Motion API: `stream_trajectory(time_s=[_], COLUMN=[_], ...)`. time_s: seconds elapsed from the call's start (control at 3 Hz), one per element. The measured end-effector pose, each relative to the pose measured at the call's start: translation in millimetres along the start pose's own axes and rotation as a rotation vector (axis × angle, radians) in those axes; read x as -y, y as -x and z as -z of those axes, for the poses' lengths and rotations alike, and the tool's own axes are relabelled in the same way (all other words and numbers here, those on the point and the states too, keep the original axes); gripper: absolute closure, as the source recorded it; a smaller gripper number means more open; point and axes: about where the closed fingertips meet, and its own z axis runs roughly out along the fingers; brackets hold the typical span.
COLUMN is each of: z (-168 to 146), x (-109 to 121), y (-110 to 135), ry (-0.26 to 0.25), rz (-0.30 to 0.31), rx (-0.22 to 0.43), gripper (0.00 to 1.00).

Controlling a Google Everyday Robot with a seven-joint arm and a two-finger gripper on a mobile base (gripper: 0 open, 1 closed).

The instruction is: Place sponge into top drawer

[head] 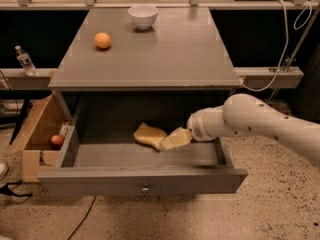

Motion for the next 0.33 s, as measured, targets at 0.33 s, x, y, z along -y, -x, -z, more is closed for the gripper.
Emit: stream_trajectory(time_s=[0.33], z=[50.5], x=[-3.0], y=[-4.2], ry=[-0.03], rz=[-0.036], rx=[0.009], gripper=[0.0])
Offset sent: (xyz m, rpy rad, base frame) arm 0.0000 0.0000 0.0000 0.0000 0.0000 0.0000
